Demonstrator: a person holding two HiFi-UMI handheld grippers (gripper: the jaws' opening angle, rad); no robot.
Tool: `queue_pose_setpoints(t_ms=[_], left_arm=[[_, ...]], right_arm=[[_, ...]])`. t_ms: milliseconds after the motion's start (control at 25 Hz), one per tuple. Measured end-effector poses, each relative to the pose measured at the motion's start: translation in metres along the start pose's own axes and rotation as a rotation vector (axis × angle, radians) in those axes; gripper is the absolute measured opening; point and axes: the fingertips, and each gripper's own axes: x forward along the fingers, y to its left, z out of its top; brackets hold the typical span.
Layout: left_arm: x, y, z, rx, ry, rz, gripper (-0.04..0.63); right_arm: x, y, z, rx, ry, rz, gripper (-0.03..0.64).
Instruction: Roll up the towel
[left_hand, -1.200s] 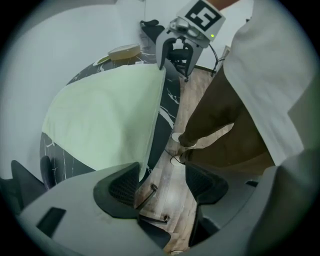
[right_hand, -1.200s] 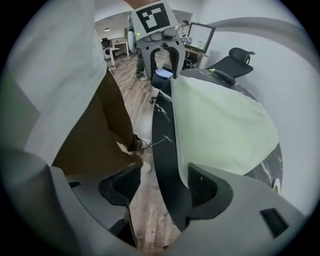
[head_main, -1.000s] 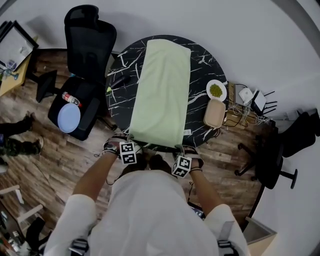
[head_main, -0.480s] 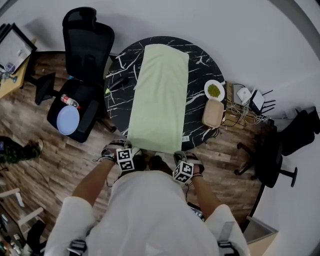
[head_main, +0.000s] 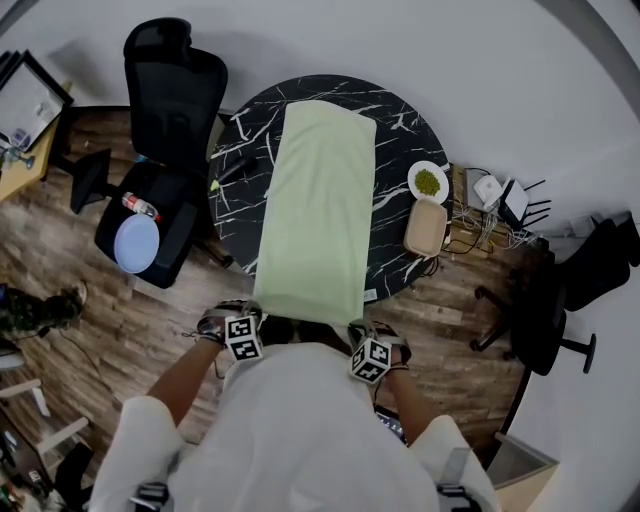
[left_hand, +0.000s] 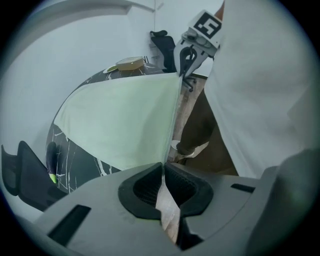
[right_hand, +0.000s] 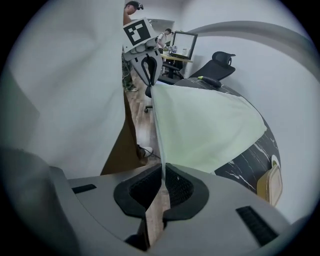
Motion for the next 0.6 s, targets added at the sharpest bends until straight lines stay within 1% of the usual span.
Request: queue_pose_setpoints(t_ms=[80,200,280,440,600], left_arm=[[-0.006,-0.005,-0.001,-0.006,0.002,-0.01,0.017],[-0.02,0.003,0.003,-0.032,-0.012,0.014,0.017],[-0.031,0.018,0.008,-0.055,-0.032,0.052,0.017],[-0.051,0.06,0.018,-0.078,-0.063,0.153,0.017],[-0.06,0.105,0.032,-0.103,-0.09,0.226,0.017]], right_arm=[[-0.006,0.003,0.002,0.01,-0.008,0.003,0.017],[-0.022,-0.007,0.012,0.022,-0.044,-0.035,0.017],[-0.035,-0.023,0.023,0.036,-0.076,-0.078,0.017],[-0.059,-0.068,0.044,0.055,-0.141,-0.171,0.017],[-0.06,-0.115,0.054,0.058,-0.158,-0.235,0.017]])
